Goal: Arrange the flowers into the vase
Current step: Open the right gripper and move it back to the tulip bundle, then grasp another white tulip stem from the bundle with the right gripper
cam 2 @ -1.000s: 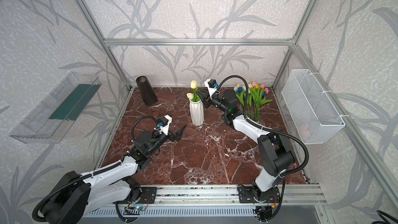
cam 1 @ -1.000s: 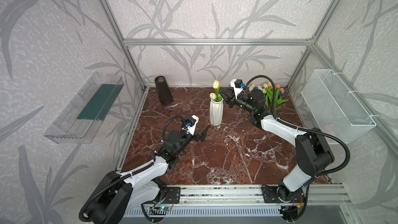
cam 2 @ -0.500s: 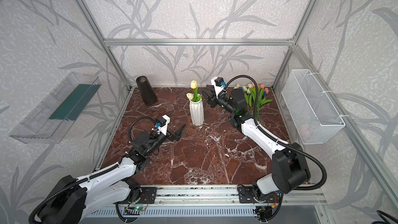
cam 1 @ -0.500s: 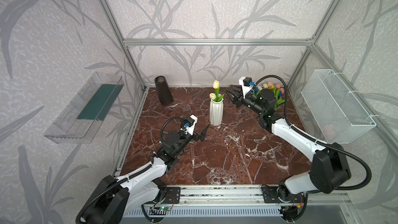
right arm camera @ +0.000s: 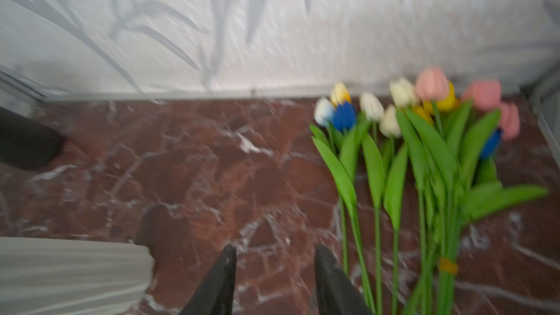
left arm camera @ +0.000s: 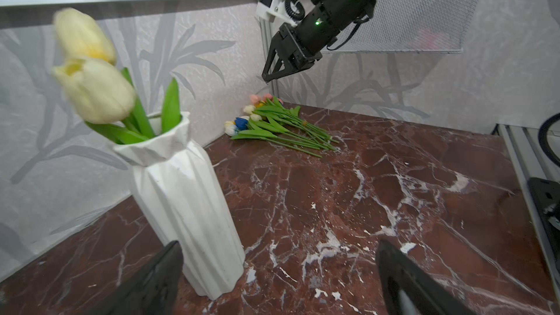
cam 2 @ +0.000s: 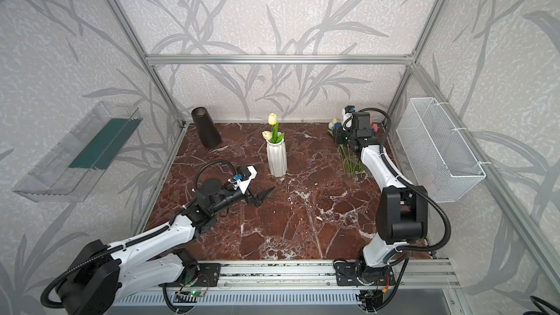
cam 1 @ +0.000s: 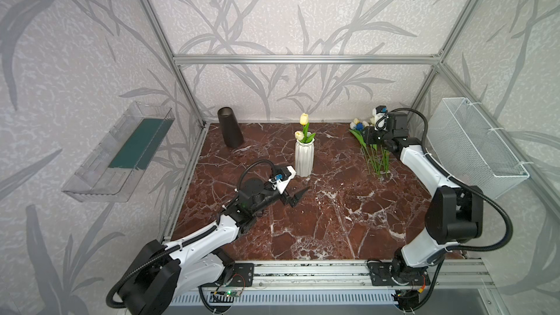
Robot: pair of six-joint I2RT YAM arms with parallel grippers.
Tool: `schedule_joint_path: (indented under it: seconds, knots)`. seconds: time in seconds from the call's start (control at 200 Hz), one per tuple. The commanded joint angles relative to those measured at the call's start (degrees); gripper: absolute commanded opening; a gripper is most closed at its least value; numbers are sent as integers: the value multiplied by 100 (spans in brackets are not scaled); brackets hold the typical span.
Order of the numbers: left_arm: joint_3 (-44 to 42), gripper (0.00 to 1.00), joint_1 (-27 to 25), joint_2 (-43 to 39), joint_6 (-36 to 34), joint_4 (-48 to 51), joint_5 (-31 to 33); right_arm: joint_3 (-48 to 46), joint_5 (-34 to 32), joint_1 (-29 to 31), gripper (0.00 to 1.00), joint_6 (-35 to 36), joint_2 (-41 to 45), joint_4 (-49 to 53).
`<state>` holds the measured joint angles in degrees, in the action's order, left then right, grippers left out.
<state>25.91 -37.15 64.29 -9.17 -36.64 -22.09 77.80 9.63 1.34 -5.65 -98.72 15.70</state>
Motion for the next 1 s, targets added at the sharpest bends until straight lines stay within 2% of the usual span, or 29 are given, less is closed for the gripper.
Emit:
schedule_joint_path:
  seconds: [0.0,0.095,0.23,0.36,0.715,0.875,0.995]
  knots:
    - [243,99,-56,356,-170,214,-391,523,-532,-14,41,431,-636,1445]
    - [283,99,-60,680,-98,2,-395,1146,-710,-42,34,609,-1269,1978]
    - [177,99,-61,1078,159,-718,-261,1966,-789,-71,32,746,-2050,2314]
    - [239,99,-63,1348,349,-964,-374,2695,-965,-114,31,810,-2654,2619]
    - [326,99,-58,1578,449,-1170,-273,3647,-676,-275,25,806,-3651,3025]
    - [380,99,-64,1529,468,-1153,-290,3882,-788,-299,24,777,-3965,3120]
    - [380,99,-65,1455,464,-1092,-263,3962,-694,-301,16,761,-4099,3115]
